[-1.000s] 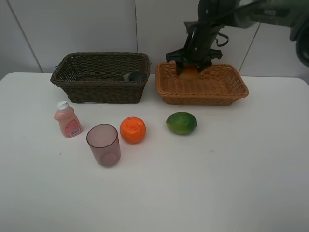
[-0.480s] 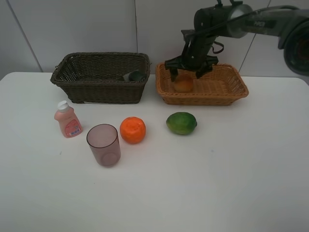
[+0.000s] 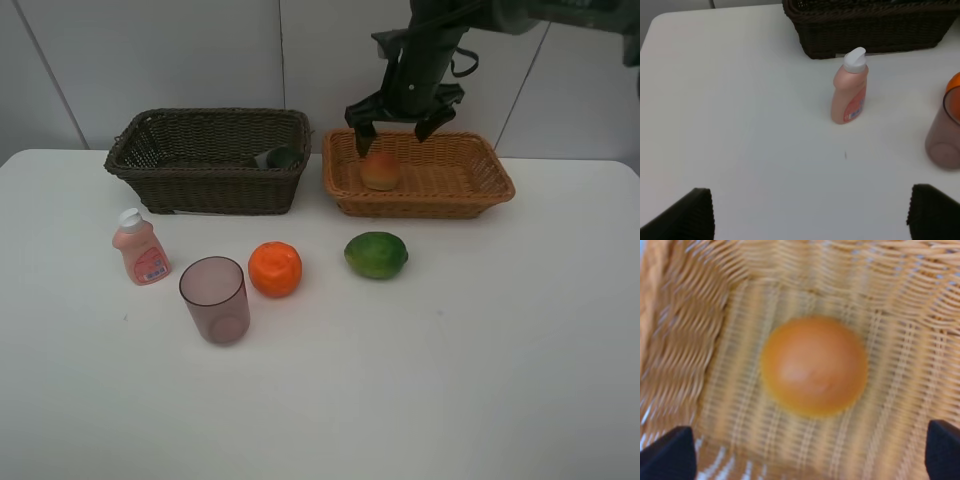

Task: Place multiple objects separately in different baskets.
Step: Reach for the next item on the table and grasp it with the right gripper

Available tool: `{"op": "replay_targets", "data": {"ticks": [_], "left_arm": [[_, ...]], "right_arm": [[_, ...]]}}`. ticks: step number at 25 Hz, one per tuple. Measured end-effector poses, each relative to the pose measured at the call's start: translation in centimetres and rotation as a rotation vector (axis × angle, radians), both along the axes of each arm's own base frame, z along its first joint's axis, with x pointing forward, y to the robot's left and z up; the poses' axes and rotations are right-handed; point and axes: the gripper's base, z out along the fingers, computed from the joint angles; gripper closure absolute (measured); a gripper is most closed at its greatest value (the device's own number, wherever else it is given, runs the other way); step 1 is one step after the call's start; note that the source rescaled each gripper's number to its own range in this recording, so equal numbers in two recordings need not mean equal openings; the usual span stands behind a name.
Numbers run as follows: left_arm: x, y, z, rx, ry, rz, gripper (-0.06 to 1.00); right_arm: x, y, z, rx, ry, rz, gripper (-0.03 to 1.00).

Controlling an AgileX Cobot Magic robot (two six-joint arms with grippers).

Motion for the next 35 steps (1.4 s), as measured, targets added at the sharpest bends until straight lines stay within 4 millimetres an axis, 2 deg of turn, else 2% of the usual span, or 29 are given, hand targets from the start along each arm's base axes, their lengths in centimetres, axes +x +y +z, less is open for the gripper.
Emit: {"op": "replay_targets", "data": {"ticks": [3, 9, 14, 20, 23, 26, 29, 35], "left_arm": [[0.0, 0.0, 0.0, 0.0, 0.0, 0.0, -0.06], [0.0, 0.0, 0.0, 0.0, 0.0, 0.0, -0.06], [0.0, 0.0, 0.0, 0.0, 0.0, 0.0, -0.06], [0.0, 0.0, 0.0, 0.0, 0.0, 0.0, -0.06], [0.0, 0.0, 0.0, 0.0, 0.0, 0.0, -0.06], [0.0, 0.0, 0.0, 0.0, 0.0, 0.0, -0.06], [0.0, 0.0, 0.0, 0.0, 0.0, 0.0, -0.06], [0.0, 0.0, 0.0, 0.0, 0.0, 0.0, -0.06]], "right_arm": [[-2.4, 0.6, 1.7, -0.05, 0.063, 0.138, -0.01], [-7.3, 0.0, 2.5, -0.145, 0.15, 0.429, -0.01], [-11.3, -1.5, 1.2, -0.193, 0.182, 0.589, -0.01], [-14.5, -1.3, -1.7, -0.23, 0.147, 0.875, -0.01], [-15.1, -0.8, -3.1, -0.214, 0.111, 0.968, -0.01], [-15.1, -0.6, -3.5, -0.21, 0.06, 1.0, -0.01], [-14.9, -0.1, -3.7, -0.216, 0.014, 1.017, -0.01], [-14.3, 0.4, -5.7, -0.199, 0.01, 1.011, -0.01]]}}
